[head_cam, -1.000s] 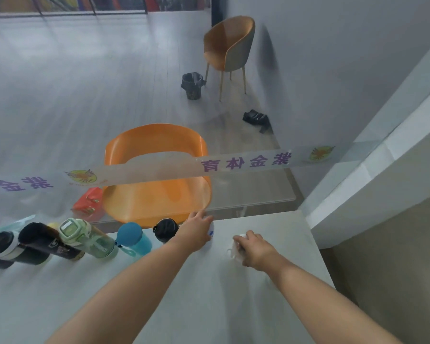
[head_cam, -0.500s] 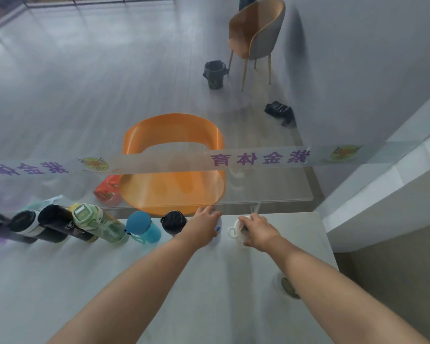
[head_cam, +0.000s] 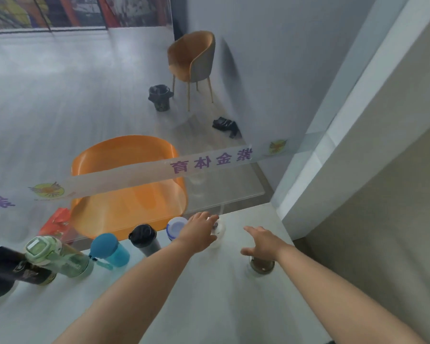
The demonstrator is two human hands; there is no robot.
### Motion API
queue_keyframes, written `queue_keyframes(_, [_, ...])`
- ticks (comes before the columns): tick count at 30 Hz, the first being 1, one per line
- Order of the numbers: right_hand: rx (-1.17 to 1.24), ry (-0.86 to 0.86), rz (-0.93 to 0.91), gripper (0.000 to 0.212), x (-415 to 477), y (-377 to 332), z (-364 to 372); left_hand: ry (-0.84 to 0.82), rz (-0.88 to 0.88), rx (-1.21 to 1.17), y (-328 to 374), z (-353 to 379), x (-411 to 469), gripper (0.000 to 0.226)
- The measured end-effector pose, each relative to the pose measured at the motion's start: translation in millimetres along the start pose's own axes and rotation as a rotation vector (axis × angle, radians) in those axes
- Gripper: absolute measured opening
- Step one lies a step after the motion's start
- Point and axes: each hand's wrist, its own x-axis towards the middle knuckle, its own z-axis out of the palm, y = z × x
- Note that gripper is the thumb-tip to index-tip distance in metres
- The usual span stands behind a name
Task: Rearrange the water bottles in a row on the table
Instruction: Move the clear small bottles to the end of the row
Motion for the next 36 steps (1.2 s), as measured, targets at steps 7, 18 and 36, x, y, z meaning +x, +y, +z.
queue_keyframes(7, [0.006, -0.029, 0.081, 0.094, -40, 21, 30, -0.012, 0.084, 0.041, 26, 17, 1, 0.06])
queue_keyframes(18, [0.064, 0.092, 0.004, 0.074, -8, 31, 30, 0.002, -0.038, 0.006, 19, 18, 9, 0.054])
queue_keyframes(36, [0.049, 0.083, -0.18, 0.08, 98, 46, -23, -0.222, -0.349, -0.006, 20, 52, 64, 0.071])
